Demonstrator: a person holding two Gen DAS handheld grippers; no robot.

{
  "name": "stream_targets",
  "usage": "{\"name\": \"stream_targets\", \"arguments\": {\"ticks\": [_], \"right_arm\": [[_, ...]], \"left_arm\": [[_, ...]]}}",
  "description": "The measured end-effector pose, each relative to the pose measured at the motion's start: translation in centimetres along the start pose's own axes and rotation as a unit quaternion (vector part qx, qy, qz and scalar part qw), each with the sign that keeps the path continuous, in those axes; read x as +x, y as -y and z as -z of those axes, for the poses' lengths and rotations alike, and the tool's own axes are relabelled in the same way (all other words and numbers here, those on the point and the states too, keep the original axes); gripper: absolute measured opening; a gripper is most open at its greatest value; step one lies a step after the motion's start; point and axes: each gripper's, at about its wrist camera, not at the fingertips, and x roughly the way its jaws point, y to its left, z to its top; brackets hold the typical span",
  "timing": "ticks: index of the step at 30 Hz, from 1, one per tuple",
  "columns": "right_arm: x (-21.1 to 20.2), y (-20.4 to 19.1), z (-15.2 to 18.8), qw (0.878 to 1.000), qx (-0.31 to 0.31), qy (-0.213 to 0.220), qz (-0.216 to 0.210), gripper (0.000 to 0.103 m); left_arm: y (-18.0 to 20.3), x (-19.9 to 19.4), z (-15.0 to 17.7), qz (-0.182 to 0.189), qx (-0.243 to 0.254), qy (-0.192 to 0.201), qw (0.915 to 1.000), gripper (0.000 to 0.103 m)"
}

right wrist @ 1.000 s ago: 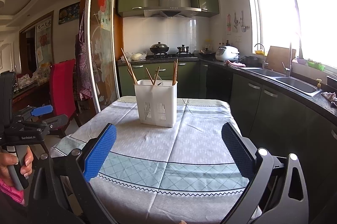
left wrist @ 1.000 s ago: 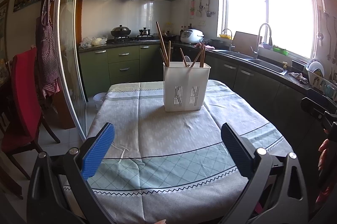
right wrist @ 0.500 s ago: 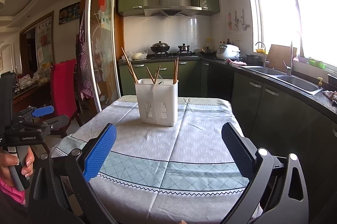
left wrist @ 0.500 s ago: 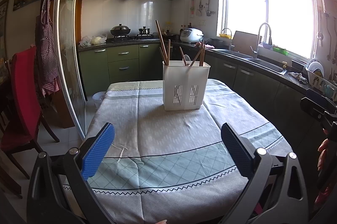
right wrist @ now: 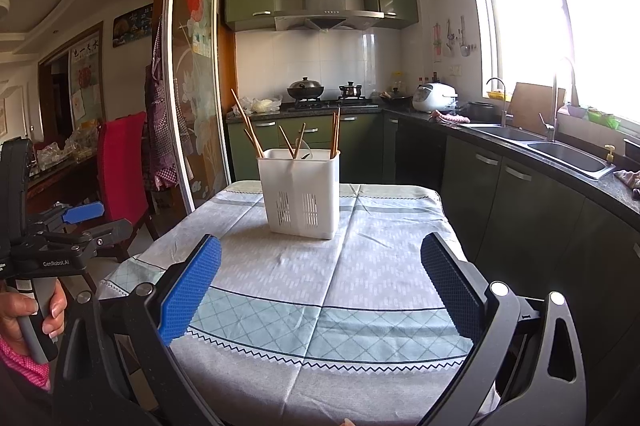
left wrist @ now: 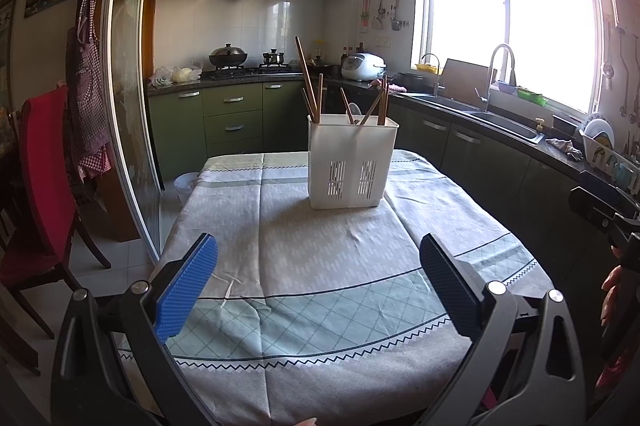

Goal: Organize utensils

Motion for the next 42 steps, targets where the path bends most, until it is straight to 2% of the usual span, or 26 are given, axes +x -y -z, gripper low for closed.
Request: {"name": "stream_targets", "arguments": {"ticks": [20,35,42], "right_arm": [[0.10,0.08,0.08,1.000,0.001,-0.002,-0.001,0.098],[0.16,0.13,0.23,1.000,0.001,-0.004,-0.001,0.098],[0.22,0.17,0.41,1.000,0.002,-0.005,-0.002,0.098]], "left_arm": [[0.36,0.01,-0.16,0.008,-0.006,0.000,1.0000,0.096],[-0.32,0.30,-0.49,0.038,-0.026,-0.009,0.9989,0.096],[-0.18,0.18,-0.69,0.023,-0.015,0.004,0.9996,0.096]]}}
